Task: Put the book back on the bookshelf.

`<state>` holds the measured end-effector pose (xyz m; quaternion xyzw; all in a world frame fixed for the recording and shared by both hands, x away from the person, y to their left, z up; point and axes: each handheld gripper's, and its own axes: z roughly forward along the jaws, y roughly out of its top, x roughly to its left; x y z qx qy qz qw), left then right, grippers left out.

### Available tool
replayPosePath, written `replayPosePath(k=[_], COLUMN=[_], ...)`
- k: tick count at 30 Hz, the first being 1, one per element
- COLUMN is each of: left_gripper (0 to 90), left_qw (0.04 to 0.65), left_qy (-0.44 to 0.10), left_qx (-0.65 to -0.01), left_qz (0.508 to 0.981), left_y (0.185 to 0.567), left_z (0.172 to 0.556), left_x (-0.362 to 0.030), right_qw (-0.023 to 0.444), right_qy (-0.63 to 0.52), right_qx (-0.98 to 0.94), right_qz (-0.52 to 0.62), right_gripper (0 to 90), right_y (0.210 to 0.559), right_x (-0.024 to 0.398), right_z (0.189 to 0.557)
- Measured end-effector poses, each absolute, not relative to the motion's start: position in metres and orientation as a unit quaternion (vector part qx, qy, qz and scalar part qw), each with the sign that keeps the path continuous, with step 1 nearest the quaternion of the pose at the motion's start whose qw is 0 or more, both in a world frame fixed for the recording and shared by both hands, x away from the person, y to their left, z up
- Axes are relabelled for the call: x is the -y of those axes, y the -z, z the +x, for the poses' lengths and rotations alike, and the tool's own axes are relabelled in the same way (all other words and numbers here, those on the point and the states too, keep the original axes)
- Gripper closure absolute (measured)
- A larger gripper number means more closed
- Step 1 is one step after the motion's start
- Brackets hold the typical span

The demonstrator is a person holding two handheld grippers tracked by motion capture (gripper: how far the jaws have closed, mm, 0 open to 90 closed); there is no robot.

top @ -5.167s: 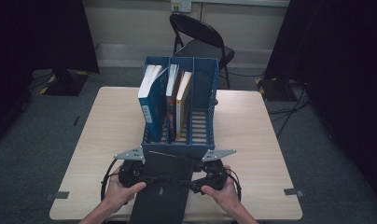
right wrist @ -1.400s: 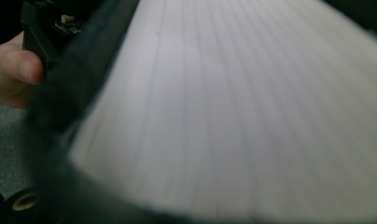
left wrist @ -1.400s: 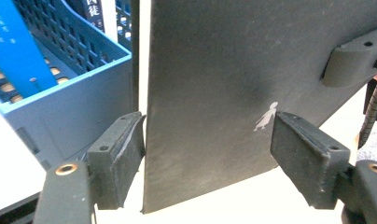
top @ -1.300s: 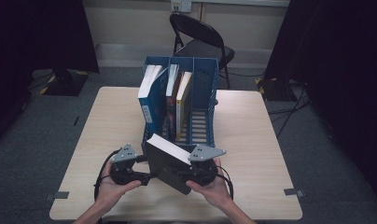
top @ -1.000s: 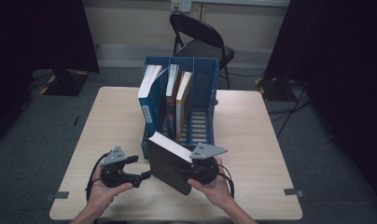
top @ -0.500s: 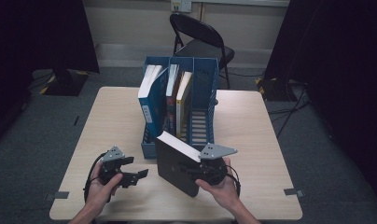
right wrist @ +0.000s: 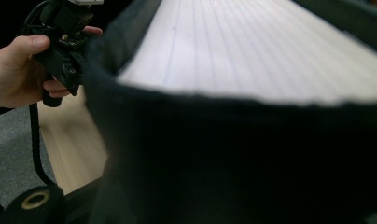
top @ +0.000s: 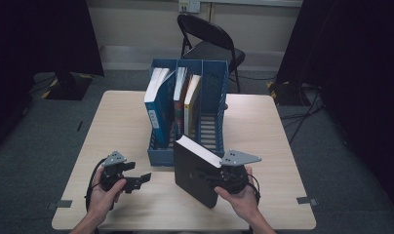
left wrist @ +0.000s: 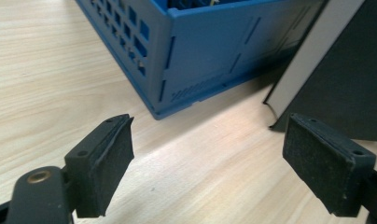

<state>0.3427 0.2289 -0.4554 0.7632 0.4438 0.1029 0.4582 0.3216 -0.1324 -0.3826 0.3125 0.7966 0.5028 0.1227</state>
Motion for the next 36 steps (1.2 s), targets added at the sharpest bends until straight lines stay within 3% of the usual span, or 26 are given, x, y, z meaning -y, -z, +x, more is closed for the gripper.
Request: replayPosePath(k=[12, 36], left_gripper=[16.2, 16.3], left_qw=[0.455, 0.444], left_qy=[-0.107, -0.112], left_qx=[-0.45, -0.452], left_qz=[0.761, 0.765], left_y=[0.455, 0.458], left_z=[0.343, 0.345], left_x=[-0.231, -0.227], right_qw=[0.132, 0.16], right_qy=[-0.505, -0.502], right_qx=[-0.795, -0.785], right_qz=[0.311, 0.325], right_gripper=[53.9, 53.7], right_y=[0.378, 0.389], right_x=[0.141, 0.203], right_z=[0.315, 0.296])
